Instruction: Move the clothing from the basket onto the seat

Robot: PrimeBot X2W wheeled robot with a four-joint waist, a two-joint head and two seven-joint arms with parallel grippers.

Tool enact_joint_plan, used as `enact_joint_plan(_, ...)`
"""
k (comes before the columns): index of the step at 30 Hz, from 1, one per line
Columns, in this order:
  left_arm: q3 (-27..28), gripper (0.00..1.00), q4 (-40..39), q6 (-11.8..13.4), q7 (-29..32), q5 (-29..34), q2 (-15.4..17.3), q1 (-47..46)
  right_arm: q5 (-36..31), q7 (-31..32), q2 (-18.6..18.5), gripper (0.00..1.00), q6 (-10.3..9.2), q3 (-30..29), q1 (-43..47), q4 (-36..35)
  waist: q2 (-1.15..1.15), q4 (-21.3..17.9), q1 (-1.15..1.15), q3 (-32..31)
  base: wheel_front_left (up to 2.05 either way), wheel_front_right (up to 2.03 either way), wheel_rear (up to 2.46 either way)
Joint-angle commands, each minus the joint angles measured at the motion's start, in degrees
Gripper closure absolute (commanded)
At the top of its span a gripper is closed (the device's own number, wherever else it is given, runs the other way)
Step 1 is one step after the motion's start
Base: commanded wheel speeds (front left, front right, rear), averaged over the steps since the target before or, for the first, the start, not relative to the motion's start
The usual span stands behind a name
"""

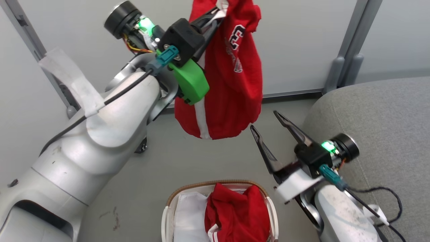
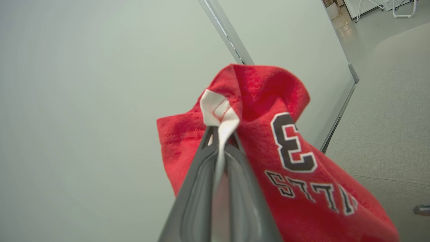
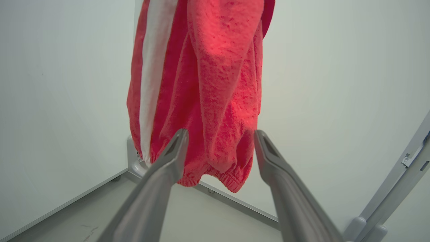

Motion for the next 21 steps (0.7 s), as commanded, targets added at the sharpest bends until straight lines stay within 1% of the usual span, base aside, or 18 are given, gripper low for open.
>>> enact_joint_plan(1, -0.12, 1.0, -0.53, 0.27, 0.22, -0.28, -0.37, -1.05, 0.54, -0.27, -0.27, 0.0, -0.06, 0.75, -1.9, 1.06, 0.0, 0.48, 0.0, 0.01, 0.0, 0.0, 0.0)
enact_joint_plan(8, -1.38, 1.0, -2.67, 0.23, 0.48, -1.64, -2.31, -0.07, 1.33, -0.26, -0.28, 0.0, -0.06, 1.16, -8.16, 7.03, 0.0, 2.18, 0.0, 0.03, 0.0, 0.0, 0.0)
enact_joint_plan(13, -2.54, 1.0, -4.7, 0.18, 0.65, -2.38, -2.16, 1.32, 1.97, -0.21, -0.28, 0.0, -0.06, 1.73, -10.46, 9.9, 0.0, 3.08, 0.0, -0.07, 0.0, 0.0, 0.0)
enact_joint_plan(14, -2.7, 1.0, -5.11, 0.17, 0.74, -2.57, -1.96, 1.64, 2.21, -0.21, -0.28, 0.25, -0.06, 1.93, -10.71, 10.18, 0.0, 3.19, 0.0, -0.1, 0.0, 0.0, 0.0)
enact_joint_plan(15, -2.79, 1.0, -5.49, 0.16, 0.77, -2.66, -1.74, 1.85, 2.43, -0.2, -0.29, 0.54, -0.06, 2.19, -10.83, 10.6, 0.0, 3.27, 0.0, -0.12, 0.0, 0.0, 0.0)
enact_joint_plan(17, -2.91, 1.0, -6.07, 0.16, 1.05, -3.16, -1.27, 2.47, 2.8, -0.21, -0.3, 0.83, -0.06, 2.34, -11.38, 11.03, 0.0, 3.33, 0.0, -0.15, 0.0, 0.0, 0.0)
enact_joint_plan(18, -2.95, 1.0, -6.29, 0.15, 1.08, -3.4, -1.0, 2.84, 2.97, -0.21, -0.3, 0.99, -0.06, 2.36, -11.57, 11.16, 0.0, 3.33, 0.0, -0.17, 0.0, 0.0, 0.0)
enact_joint_plan(21, -2.8, 1.0, -6.57, 0.48, 1.29, -3.97, -0.25, 3.66, 3.25, -0.2, -0.28, 1.0, -0.06, 2.38, -11.6, 11.35, 0.0, 3.17, 0.0, -0.16, 0.0, 0.0, 0.0)
